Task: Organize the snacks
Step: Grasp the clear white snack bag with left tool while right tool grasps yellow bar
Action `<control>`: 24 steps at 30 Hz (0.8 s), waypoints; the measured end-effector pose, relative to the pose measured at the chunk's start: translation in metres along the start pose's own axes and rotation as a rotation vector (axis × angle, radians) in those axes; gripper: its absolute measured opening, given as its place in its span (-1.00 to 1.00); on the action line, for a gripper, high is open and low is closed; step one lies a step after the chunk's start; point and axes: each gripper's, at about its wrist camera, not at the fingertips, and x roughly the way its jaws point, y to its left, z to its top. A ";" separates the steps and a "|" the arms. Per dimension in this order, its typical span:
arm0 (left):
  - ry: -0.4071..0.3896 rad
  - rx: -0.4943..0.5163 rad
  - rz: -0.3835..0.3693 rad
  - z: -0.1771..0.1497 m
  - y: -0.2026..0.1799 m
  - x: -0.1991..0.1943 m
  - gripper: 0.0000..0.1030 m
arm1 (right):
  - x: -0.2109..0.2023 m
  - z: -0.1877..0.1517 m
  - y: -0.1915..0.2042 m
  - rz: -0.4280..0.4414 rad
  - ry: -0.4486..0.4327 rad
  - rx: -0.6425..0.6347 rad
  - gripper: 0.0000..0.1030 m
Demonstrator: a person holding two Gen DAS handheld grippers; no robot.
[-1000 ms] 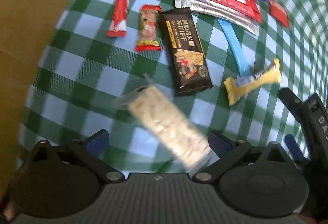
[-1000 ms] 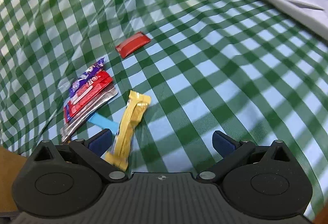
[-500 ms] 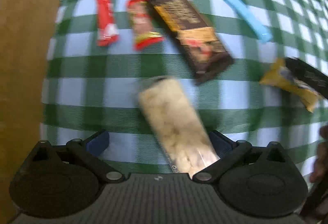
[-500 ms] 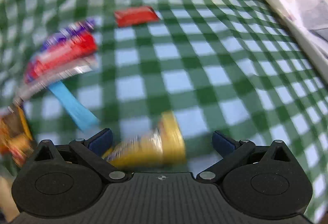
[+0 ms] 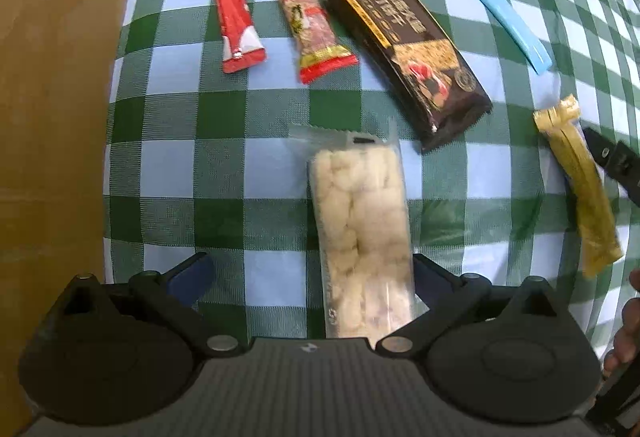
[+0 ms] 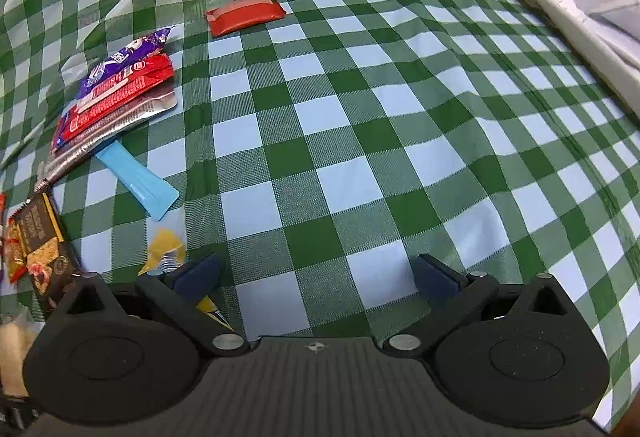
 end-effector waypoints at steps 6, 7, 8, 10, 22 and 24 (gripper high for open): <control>-0.037 0.107 0.039 -0.006 -0.037 0.020 1.00 | -0.020 -0.011 -0.008 0.224 0.017 0.079 0.99; -0.043 0.124 0.043 -0.007 -0.040 0.020 1.00 | -0.021 -0.015 -0.005 0.241 0.025 0.058 0.99; -0.050 0.139 0.047 -0.008 -0.043 0.020 1.00 | -0.021 -0.020 0.001 0.241 0.025 0.017 0.99; -0.054 0.160 0.050 -0.009 -0.048 0.020 1.00 | -0.022 -0.030 0.015 0.200 0.005 -0.106 0.99; -0.093 0.241 0.069 -0.002 -0.059 0.014 0.95 | -0.013 -0.036 0.033 0.118 -0.053 -0.287 0.99; -0.159 0.273 0.047 -0.010 -0.065 0.000 0.23 | -0.014 -0.037 0.033 0.117 -0.059 -0.286 0.82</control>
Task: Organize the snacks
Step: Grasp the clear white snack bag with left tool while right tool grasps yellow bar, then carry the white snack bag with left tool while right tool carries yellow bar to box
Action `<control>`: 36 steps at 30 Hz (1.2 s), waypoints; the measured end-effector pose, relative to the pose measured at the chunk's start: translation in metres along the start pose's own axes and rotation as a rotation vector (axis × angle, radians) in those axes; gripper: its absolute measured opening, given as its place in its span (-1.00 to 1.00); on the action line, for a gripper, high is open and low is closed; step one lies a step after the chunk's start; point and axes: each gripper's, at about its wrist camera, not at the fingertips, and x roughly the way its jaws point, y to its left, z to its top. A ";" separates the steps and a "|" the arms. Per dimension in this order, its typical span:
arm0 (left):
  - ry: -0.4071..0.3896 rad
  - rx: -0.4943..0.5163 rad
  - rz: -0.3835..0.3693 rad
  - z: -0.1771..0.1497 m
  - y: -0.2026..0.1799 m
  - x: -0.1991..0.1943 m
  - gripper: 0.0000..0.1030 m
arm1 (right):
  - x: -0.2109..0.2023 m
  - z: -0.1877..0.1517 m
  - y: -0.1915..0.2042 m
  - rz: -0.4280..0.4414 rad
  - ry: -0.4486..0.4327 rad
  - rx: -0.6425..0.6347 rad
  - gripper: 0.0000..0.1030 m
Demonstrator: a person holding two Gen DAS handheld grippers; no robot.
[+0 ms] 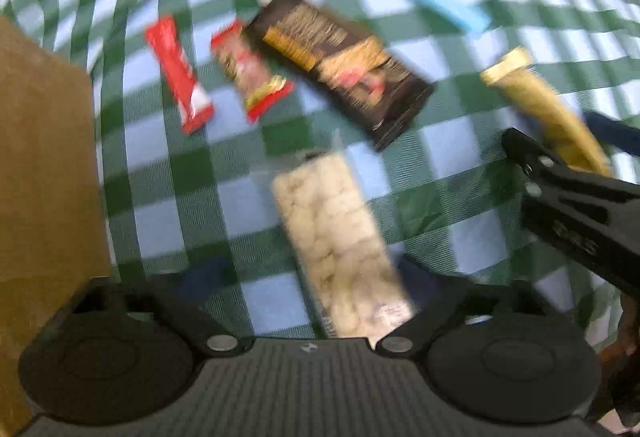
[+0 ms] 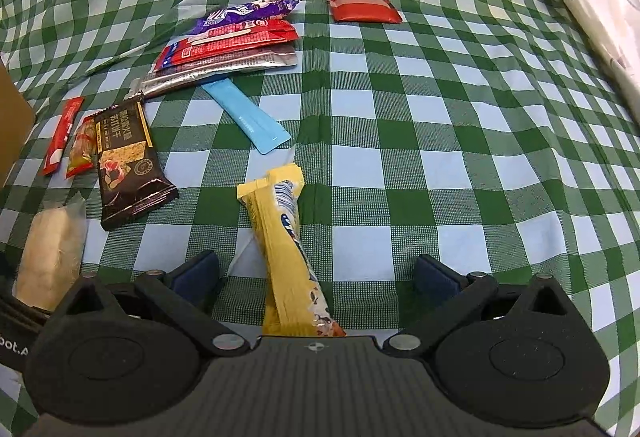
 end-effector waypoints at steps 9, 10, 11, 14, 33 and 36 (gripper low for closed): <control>-0.186 0.038 0.008 -0.011 -0.002 -0.061 -0.22 | -0.037 -0.002 0.011 0.017 -0.050 0.056 -0.70; -0.206 0.037 0.008 -0.012 0.006 -0.062 -0.22 | -0.045 -0.001 0.012 0.021 -0.066 0.073 -0.70; -0.230 0.035 0.006 -0.015 0.010 -0.074 -0.22 | -0.054 0.000 0.015 0.026 -0.084 0.088 -0.70; -0.293 0.025 0.010 -0.030 0.030 -0.105 -0.22 | -0.080 0.007 0.026 0.049 -0.126 0.131 -0.70; -0.528 -0.211 0.121 -0.196 0.220 -0.244 -0.22 | -0.244 0.020 0.229 0.291 -0.236 -0.029 -0.70; -0.528 -0.256 0.142 -0.221 0.251 -0.247 -0.22 | -0.254 0.020 0.269 0.330 -0.208 -0.072 -0.70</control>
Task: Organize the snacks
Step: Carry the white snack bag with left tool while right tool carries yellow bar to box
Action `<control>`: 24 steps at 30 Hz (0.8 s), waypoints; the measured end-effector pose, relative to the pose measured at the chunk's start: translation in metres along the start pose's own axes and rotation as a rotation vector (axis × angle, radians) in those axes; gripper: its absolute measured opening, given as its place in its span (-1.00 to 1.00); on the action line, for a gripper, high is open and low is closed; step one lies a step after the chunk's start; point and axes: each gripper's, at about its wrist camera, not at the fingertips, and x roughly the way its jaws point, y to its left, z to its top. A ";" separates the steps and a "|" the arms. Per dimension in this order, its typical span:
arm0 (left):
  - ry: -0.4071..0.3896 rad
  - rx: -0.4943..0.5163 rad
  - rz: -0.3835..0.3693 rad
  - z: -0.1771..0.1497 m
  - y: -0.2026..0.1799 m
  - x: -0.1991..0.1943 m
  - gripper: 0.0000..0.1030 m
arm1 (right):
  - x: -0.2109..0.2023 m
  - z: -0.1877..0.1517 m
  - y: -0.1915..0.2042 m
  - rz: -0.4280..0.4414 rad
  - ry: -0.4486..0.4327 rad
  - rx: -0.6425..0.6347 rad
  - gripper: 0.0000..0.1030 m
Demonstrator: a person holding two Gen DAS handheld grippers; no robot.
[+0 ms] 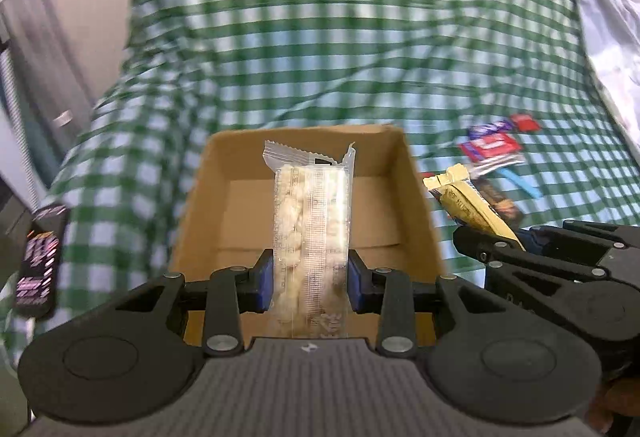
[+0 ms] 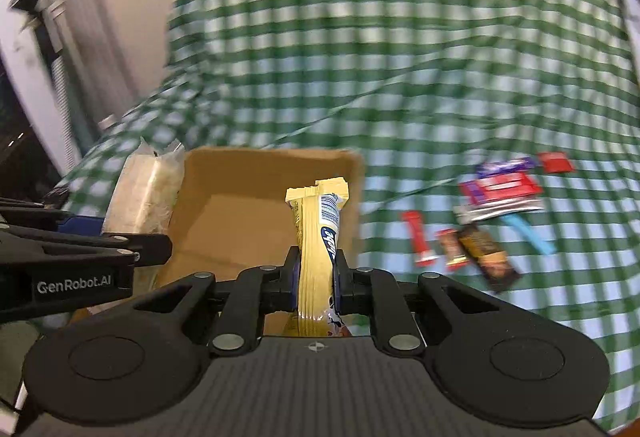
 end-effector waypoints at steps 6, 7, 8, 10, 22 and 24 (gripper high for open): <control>0.011 -0.061 0.034 -0.021 0.056 -0.007 -0.23 | 0.008 -0.001 0.063 0.045 0.045 -0.050 -0.70; 0.015 -0.069 0.037 -0.023 0.062 -0.007 -0.22 | 0.010 -0.001 0.071 0.048 0.052 -0.057 -0.70; 0.018 -0.076 0.038 -0.025 0.066 -0.006 -0.22 | 0.011 -0.001 0.079 0.051 0.059 -0.065 -0.70; 0.025 -0.087 0.037 -0.027 0.074 -0.003 -0.23 | 0.014 -0.003 0.091 0.053 0.073 -0.076 -0.70; 0.119 -0.090 0.038 -0.028 0.075 0.049 -0.22 | 0.048 -0.012 0.099 0.046 0.168 -0.063 -0.70; 0.138 -0.089 0.039 -0.026 0.075 0.060 -0.22 | 0.055 -0.013 0.096 0.044 0.178 -0.058 -0.70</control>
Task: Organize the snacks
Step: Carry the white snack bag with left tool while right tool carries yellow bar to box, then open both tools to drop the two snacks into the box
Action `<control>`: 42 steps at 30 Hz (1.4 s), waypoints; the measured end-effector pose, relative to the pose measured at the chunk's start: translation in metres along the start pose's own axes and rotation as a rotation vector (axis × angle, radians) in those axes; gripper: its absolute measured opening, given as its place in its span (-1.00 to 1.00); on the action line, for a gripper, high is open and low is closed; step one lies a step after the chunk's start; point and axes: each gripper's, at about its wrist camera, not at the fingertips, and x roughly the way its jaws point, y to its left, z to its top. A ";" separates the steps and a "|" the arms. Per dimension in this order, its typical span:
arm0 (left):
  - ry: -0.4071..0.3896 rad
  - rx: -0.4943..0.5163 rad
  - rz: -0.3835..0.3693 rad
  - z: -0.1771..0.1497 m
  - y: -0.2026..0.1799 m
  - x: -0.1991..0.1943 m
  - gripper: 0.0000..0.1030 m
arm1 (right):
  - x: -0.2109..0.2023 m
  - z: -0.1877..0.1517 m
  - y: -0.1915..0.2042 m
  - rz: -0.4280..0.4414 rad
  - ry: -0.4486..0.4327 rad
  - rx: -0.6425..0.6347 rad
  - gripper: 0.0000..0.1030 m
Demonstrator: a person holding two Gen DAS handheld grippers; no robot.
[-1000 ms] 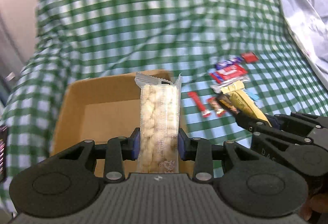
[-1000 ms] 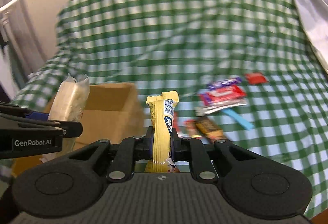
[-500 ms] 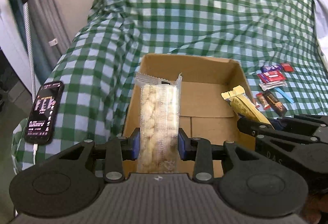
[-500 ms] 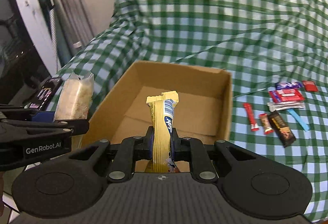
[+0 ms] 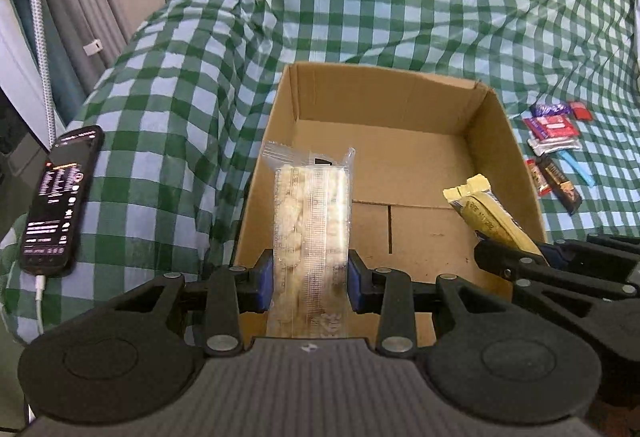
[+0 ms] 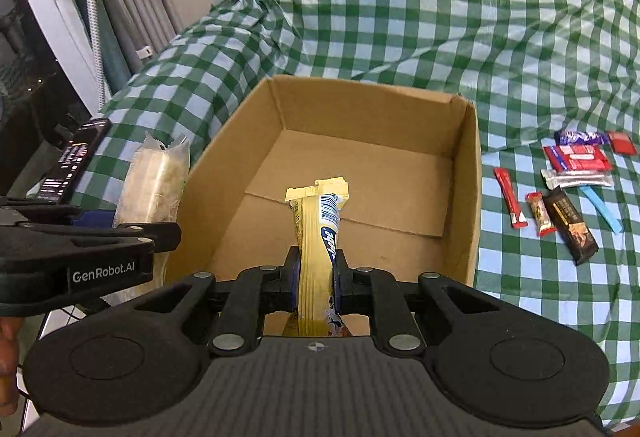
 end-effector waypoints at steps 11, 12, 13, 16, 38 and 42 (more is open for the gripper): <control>0.098 0.027 0.018 0.010 -0.008 0.058 -0.22 | 0.038 0.000 -0.022 -0.020 0.062 0.048 -0.70; 0.105 0.029 0.019 0.011 -0.008 0.063 -0.22 | 0.041 0.000 -0.024 -0.022 0.068 0.052 -0.70; 0.112 0.032 0.019 0.011 -0.008 0.067 -0.22 | 0.043 -0.001 -0.025 -0.024 0.072 0.056 -0.70; 0.126 0.040 0.019 0.012 -0.010 0.077 -0.22 | 0.050 -0.002 -0.029 -0.030 0.086 0.064 -0.70; 0.074 0.080 0.056 -0.023 0.000 0.015 1.00 | -0.003 -0.030 -0.016 -0.120 -0.005 0.031 0.84; 0.064 0.078 0.046 -0.043 -0.002 -0.010 1.00 | -0.031 -0.050 -0.009 -0.118 -0.035 0.046 0.87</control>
